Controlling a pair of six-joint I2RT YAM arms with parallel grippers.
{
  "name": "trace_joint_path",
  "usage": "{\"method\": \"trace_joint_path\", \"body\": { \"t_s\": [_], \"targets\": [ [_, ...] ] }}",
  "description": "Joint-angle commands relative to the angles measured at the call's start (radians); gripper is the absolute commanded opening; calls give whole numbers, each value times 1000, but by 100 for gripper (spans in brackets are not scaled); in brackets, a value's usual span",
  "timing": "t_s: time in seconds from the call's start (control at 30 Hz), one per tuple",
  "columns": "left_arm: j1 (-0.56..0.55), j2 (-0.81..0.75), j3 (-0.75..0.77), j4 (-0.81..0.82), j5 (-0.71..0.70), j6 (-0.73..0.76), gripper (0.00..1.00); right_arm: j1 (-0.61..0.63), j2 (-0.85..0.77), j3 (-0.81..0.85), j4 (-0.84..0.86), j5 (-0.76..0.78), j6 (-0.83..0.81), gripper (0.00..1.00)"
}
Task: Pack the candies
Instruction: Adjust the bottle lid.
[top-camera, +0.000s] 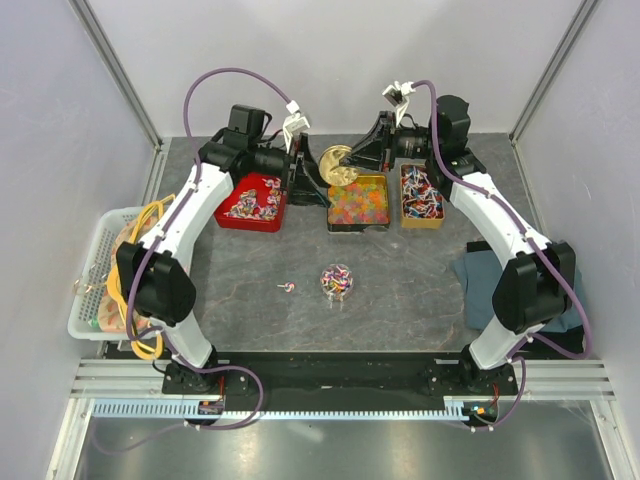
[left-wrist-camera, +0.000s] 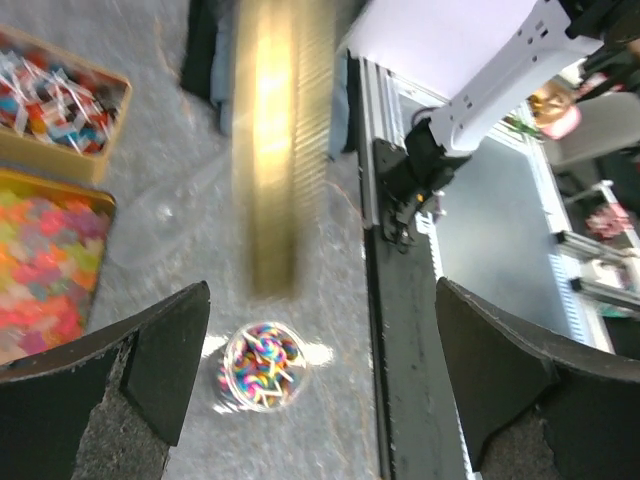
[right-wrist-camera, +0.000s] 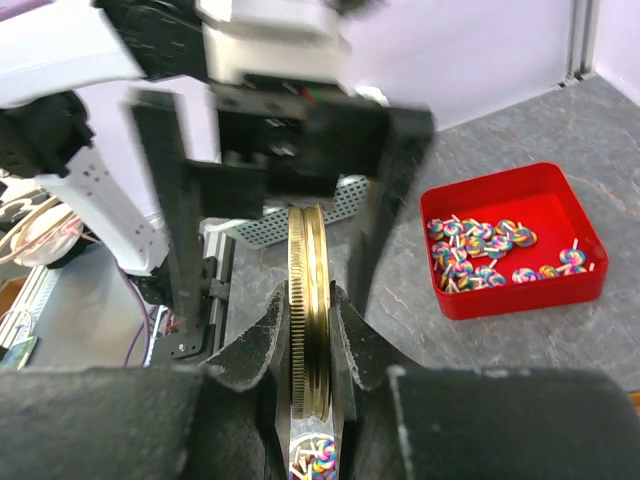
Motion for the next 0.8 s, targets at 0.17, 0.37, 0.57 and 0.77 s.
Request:
{"method": "trace_joint_path", "body": {
  "t_s": [0.17,0.37,0.57,0.77],
  "targets": [
    [3,-62,-40,255,-82,-119,100,-1,-41,-4,-94,60,-107,0],
    [-3,-45,-41,287,-93,-145,99,1,-56,-21,-114,56,-123,0],
    [-15,-43,-60,315,-92,-152,93,1,-58,-25,-127,37,-121,0],
    [-20,-33,-69,330,-76,-155,47,1,-52,-24,-128,16,-103,0]
  ]
}}
